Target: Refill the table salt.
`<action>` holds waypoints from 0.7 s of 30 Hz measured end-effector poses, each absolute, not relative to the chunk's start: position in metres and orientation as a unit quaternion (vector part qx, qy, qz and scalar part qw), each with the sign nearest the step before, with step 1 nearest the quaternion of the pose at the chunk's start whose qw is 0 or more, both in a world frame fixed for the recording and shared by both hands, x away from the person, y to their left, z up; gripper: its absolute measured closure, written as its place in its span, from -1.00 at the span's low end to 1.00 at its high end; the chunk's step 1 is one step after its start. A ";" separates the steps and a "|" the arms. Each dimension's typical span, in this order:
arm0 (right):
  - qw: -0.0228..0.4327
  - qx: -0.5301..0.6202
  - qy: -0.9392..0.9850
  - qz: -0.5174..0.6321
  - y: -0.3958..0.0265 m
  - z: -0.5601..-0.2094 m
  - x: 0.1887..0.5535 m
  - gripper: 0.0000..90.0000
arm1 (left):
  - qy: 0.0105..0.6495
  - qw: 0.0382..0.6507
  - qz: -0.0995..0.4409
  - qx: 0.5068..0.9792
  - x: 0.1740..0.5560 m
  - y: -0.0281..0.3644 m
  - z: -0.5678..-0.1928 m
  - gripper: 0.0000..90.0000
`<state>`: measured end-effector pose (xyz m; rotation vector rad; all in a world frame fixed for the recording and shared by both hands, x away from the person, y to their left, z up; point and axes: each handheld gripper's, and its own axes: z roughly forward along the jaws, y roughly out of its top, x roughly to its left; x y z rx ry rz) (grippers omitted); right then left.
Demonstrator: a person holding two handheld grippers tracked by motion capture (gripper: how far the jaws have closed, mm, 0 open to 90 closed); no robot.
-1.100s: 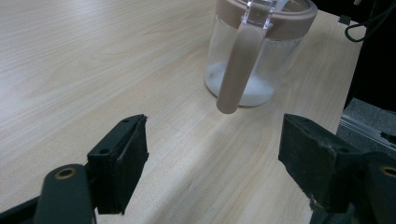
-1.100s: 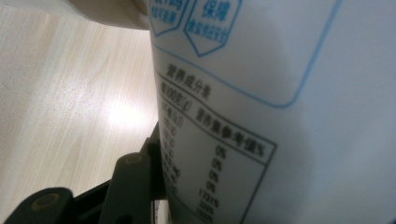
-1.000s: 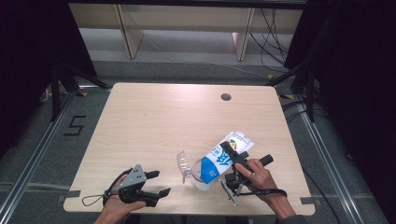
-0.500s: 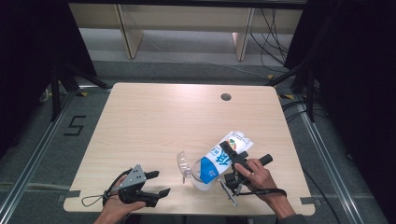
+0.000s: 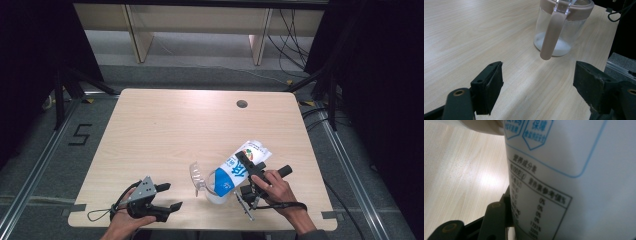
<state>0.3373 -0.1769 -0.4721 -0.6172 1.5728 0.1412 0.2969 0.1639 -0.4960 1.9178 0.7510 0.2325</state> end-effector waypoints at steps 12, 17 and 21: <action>0.660 -0.274 0.697 0.057 -0.177 -0.472 0.337 0.24 | 0.308 0.507 0.098 0.799 0.298 0.164 -0.496 -0.48; 0.662 -0.274 0.695 0.059 -0.177 -0.472 0.337 0.25 | 0.308 0.510 0.097 0.798 0.298 0.164 -0.496 -0.48; 0.658 -0.269 0.701 0.056 -0.177 -0.473 0.337 0.26 | 0.308 0.507 0.098 0.799 0.298 0.164 -0.496 -0.48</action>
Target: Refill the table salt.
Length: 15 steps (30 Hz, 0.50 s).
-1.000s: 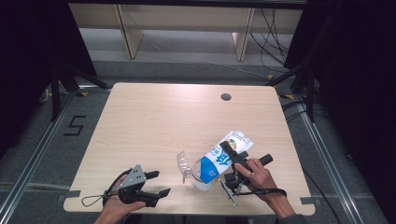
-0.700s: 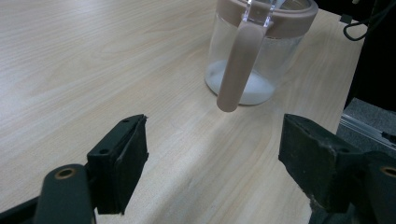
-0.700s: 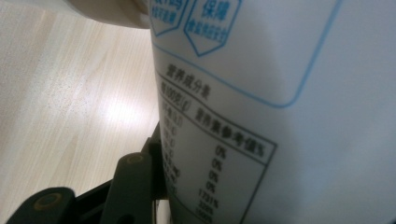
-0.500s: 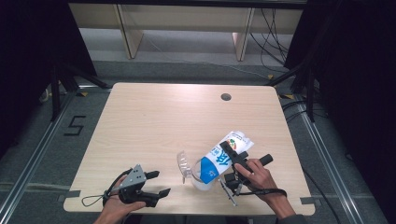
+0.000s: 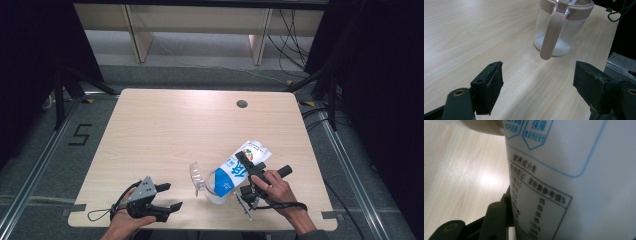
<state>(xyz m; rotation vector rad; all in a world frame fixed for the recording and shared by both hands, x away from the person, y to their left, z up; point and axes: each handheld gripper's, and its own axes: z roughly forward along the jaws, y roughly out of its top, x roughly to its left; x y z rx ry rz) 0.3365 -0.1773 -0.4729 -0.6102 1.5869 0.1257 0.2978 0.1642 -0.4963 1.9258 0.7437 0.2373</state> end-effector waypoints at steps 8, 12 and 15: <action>0.663 -0.271 0.695 0.059 -0.177 -0.472 0.336 0.26 | 0.310 0.510 0.096 0.796 0.297 0.164 -0.496 -0.49; 0.661 -0.256 0.703 0.062 -0.178 -0.475 0.336 0.27 | 0.309 0.509 0.096 0.797 0.298 0.164 -0.496 -0.49; 0.661 -0.274 0.697 0.054 -0.177 -0.472 0.336 0.27 | 0.308 0.510 0.096 0.797 0.298 0.164 -0.496 -0.49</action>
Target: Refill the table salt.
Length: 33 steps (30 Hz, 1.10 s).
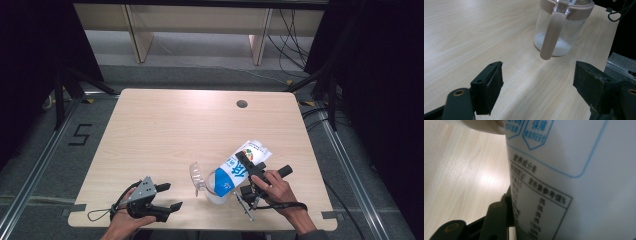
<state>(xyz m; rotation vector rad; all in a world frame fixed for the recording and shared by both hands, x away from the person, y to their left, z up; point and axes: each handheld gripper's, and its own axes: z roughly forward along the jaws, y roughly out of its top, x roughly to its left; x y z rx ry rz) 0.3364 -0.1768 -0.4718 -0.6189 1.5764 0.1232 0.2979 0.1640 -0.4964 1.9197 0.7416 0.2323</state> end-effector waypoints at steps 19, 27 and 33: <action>0.660 -0.220 0.716 0.057 -0.182 -0.480 0.333 0.28 | 0.307 0.511 0.095 0.797 0.298 0.164 -0.497 -0.49; 0.661 -0.220 0.715 0.057 -0.182 -0.479 0.333 0.28 | 0.307 0.511 0.094 0.798 0.298 0.164 -0.497 -0.48; 0.660 -0.219 0.717 0.058 -0.182 -0.480 0.332 0.28 | 0.306 0.507 0.096 0.800 0.298 0.164 -0.497 -0.49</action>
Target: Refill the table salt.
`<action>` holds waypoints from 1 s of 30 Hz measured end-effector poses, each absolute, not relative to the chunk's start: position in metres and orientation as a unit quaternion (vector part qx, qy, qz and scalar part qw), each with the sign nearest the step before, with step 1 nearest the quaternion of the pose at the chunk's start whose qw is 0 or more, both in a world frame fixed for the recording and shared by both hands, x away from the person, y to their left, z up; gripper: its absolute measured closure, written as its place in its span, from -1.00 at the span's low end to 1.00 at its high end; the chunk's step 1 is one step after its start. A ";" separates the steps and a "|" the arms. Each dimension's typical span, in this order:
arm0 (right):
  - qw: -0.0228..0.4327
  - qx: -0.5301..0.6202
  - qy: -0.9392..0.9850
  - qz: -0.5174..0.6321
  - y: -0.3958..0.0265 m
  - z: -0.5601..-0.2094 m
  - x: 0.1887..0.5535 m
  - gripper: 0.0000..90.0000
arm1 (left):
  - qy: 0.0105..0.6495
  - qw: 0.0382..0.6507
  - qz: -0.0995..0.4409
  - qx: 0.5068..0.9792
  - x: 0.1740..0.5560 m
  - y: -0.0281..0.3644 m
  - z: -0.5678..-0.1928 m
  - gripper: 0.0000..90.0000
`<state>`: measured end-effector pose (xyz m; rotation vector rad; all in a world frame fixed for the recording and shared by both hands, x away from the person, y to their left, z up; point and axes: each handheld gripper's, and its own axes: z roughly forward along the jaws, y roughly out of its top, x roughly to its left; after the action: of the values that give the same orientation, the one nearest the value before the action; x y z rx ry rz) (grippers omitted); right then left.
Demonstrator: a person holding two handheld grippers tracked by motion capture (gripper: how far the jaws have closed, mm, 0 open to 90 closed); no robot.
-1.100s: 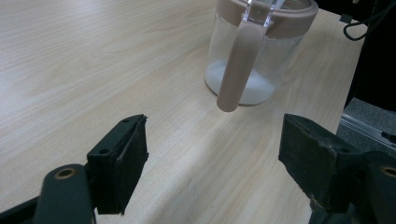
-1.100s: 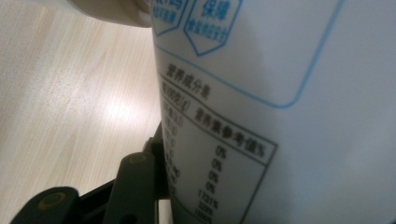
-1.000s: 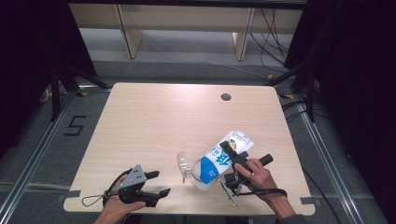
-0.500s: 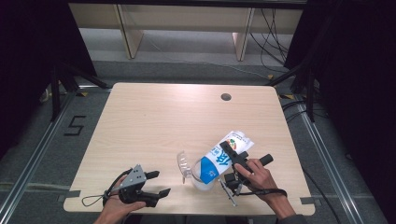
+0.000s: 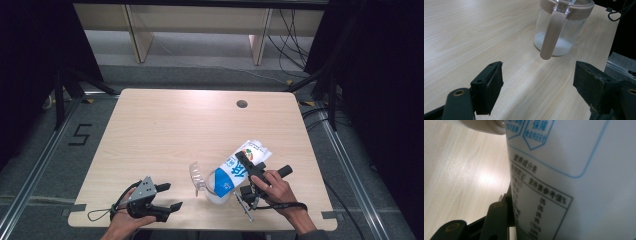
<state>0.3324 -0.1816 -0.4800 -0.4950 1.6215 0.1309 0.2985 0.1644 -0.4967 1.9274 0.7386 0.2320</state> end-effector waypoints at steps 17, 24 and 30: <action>0.660 -0.220 0.716 0.055 -0.182 -0.480 0.332 0.29 | 0.307 0.509 0.096 0.798 0.298 0.164 -0.497 -0.49; 0.661 -0.220 0.716 0.056 -0.182 -0.480 0.332 0.29 | 0.307 0.508 0.096 0.799 0.298 0.164 -0.497 -0.49; 0.660 -0.221 0.716 0.053 -0.182 -0.480 0.332 0.29 | 0.307 0.509 0.096 0.799 0.298 0.164 -0.497 -0.49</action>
<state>0.3323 -0.1819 -0.4802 -0.5002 1.6195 0.1191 0.2984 0.1642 -0.4968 1.9244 0.7395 0.2306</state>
